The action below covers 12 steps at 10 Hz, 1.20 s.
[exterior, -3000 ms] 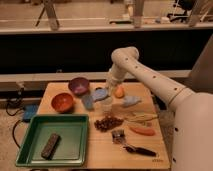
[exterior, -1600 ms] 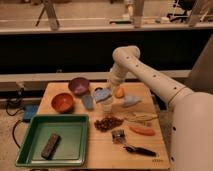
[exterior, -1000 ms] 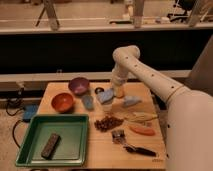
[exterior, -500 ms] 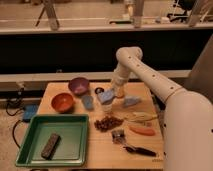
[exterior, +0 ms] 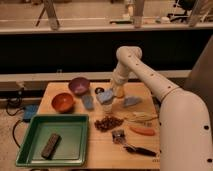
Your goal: Place sponge in paper cup
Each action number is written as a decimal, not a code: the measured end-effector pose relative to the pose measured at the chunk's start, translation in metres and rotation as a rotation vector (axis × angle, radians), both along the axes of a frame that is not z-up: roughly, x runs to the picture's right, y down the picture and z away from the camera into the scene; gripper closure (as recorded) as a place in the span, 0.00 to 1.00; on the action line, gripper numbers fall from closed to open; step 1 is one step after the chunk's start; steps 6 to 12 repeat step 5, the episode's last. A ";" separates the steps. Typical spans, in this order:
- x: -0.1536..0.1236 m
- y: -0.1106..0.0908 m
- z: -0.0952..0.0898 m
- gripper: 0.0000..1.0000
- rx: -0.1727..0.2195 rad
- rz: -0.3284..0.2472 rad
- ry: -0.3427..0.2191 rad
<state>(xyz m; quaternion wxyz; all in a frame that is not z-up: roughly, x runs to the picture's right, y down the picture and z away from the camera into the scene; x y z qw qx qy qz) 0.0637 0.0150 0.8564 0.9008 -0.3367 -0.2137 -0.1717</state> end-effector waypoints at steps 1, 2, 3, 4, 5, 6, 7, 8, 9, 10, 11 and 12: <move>0.001 0.000 -0.002 0.20 -0.003 -0.007 -0.003; -0.002 -0.001 -0.005 0.20 -0.004 -0.020 -0.013; -0.004 -0.001 -0.007 0.20 -0.009 -0.030 -0.018; -0.005 -0.002 -0.009 0.20 -0.013 -0.037 -0.024; -0.004 -0.005 -0.012 0.20 -0.020 -0.027 -0.038; -0.004 -0.005 -0.012 0.20 -0.020 -0.027 -0.038; -0.004 -0.005 -0.012 0.20 -0.020 -0.027 -0.038; -0.004 -0.005 -0.012 0.20 -0.020 -0.027 -0.038; -0.004 -0.005 -0.012 0.20 -0.020 -0.027 -0.038; -0.004 -0.005 -0.012 0.20 -0.020 -0.027 -0.038; -0.004 -0.005 -0.012 0.20 -0.020 -0.027 -0.038; -0.004 -0.005 -0.012 0.20 -0.020 -0.027 -0.038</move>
